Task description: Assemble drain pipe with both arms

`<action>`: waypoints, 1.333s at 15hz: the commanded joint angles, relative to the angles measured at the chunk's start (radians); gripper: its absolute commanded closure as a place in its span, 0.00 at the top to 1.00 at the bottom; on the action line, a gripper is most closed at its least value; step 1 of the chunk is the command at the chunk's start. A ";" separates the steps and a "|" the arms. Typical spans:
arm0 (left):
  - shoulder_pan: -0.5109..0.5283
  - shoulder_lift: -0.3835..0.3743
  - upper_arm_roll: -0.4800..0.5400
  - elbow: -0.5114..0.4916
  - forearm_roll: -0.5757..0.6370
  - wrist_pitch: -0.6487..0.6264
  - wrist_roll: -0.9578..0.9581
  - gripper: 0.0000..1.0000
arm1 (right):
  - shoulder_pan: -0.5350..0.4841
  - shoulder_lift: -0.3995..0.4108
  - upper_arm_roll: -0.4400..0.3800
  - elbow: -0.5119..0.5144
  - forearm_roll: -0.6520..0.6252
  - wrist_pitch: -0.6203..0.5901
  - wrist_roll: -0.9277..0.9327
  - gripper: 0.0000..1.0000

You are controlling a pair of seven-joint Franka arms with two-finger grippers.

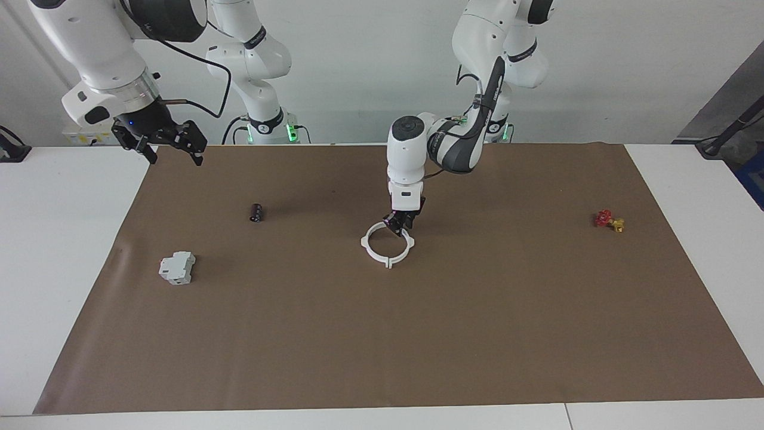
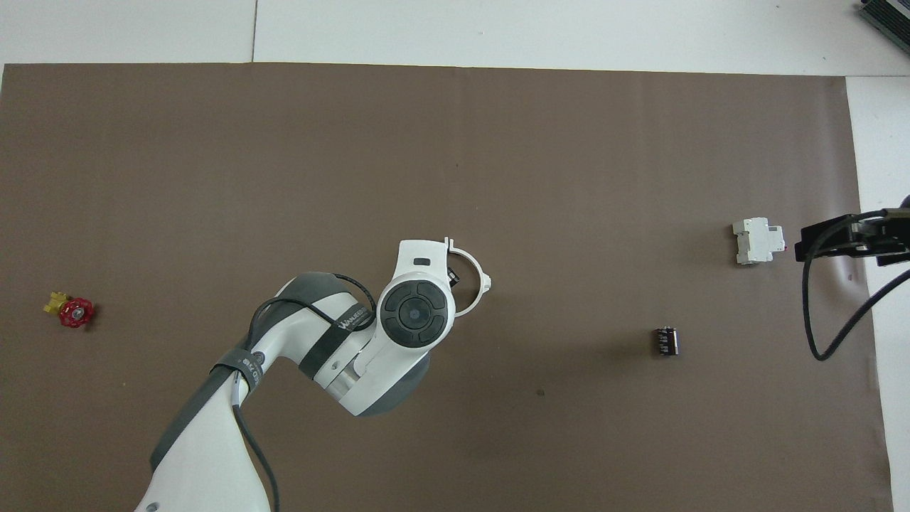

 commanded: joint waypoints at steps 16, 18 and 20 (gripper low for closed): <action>0.085 -0.178 0.013 -0.001 0.017 -0.266 0.227 1.00 | -0.007 -0.014 0.000 -0.006 0.017 -0.014 -0.011 1.00; 0.131 -0.230 0.013 -0.001 0.014 -0.337 0.296 1.00 | -0.007 -0.014 0.000 -0.006 0.017 -0.012 -0.011 1.00; 0.211 -0.281 0.014 0.003 0.004 -0.411 0.447 1.00 | -0.007 -0.014 0.000 -0.006 0.016 -0.014 -0.011 1.00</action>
